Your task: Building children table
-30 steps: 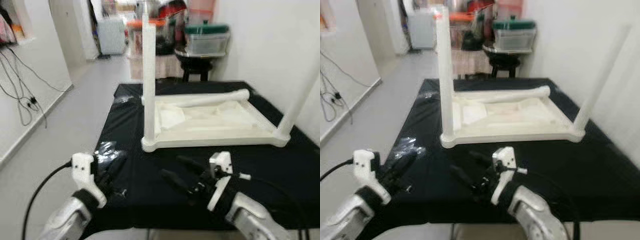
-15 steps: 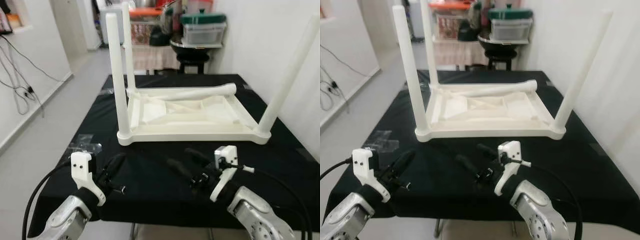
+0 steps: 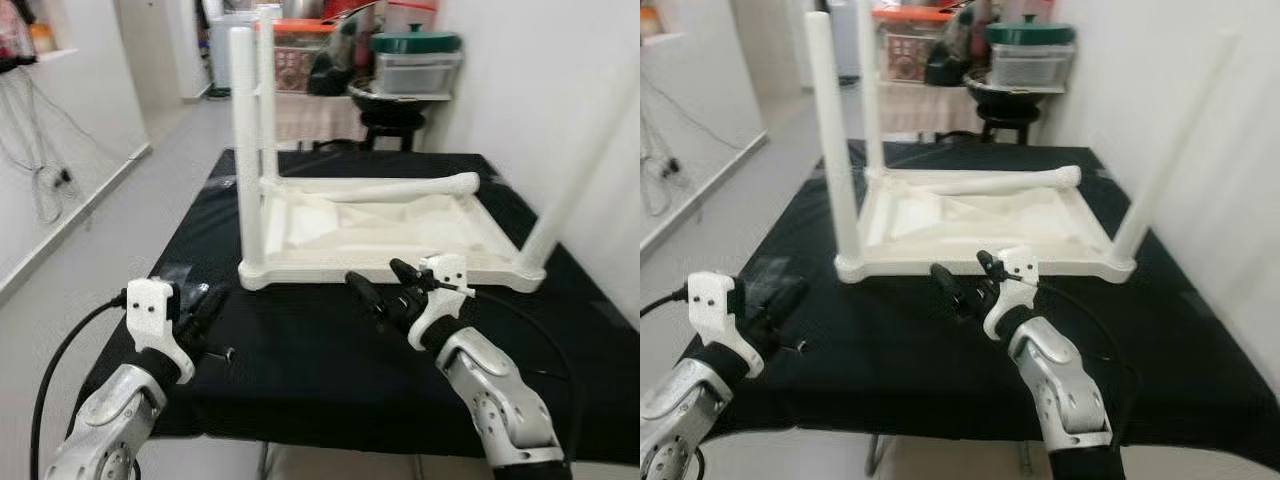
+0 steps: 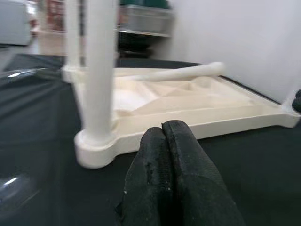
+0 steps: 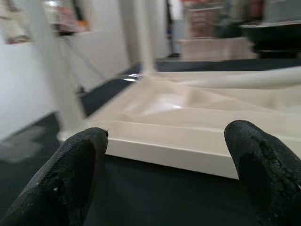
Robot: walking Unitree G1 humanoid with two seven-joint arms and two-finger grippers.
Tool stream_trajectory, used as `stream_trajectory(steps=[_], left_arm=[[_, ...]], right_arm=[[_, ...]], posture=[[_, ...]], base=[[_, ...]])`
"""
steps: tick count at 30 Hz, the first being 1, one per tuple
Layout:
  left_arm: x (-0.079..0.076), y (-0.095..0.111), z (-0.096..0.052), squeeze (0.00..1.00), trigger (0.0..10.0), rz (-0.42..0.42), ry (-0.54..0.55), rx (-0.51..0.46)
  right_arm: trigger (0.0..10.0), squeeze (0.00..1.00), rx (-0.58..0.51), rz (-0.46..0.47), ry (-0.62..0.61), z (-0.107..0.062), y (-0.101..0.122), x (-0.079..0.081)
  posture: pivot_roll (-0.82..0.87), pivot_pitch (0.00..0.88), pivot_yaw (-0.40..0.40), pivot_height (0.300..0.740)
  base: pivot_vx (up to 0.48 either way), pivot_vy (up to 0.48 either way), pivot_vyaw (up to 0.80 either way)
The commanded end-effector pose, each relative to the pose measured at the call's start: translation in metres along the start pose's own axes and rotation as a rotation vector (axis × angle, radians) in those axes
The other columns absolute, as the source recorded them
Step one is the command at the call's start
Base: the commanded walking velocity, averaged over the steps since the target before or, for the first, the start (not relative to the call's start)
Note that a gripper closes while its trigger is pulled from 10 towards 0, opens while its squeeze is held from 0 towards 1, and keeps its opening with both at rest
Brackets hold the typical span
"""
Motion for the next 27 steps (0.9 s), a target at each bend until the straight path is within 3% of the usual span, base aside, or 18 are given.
stream_trajectory(steps=[1, 13, 16, 18, 27], left_arm=[[0.001, -0.008, 0.0, 0.0, 10.0, 0.011, 0.001, 0.028], [0.003, -0.012, 0.0, 0.0, 10.0, 0.025, 0.0, 0.035], [0.003, -0.013, 0.0, 0.0, 10.0, 0.028, -0.003, 0.037], [0.003, -0.013, 0.0, 0.0, 10.0, 0.03, -0.004, 0.038], [0.001, -0.014, 0.0, 0.0, 10.0, 0.033, -0.009, 0.038]], right_arm=[[10.0, 0.0, 0.009, 0.013, -0.002, 0.002, -0.005, -0.003], [10.0, 0.0, -0.004, 0.004, 0.054, 0.006, -0.011, 0.006], [10.0, 0.0, -0.002, -0.041, 0.113, 0.004, -0.012, 0.014], [10.0, 0.0, -0.032, -0.023, 0.143, 0.002, -0.009, 0.018], [10.0, 0.0, 0.026, -0.029, 0.107, 0.006, -0.017, 0.013]], posture=[[0.03, 0.0, -0.038, 0.74], [0.04, 0.0, -0.037, 0.74], [0.04, 0.0, -0.035, 0.74], [0.04, 0.0, -0.038, 0.74], [0.04, 0.0, -0.043, 0.74]], base=[[0.266, 0.0, -0.8], [0.27, 0.0, -0.05], [0.274, 0.0, 0.8], [0.277, 0.0, 0.8], [0.276, 0.0, 0.0]])
Point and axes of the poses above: a point about 5 cm out from each wrist's last joint towards the gripper, its own z axis pointing out of the wrist towards the gripper, its own y axis along the axis of the wrist's last joint, x = y × z, the point moved 5 cm from there along z, pointing out of the wrist towards the gripper, and after that the axes turned 10 degrees about z, right-handed, at the moved point
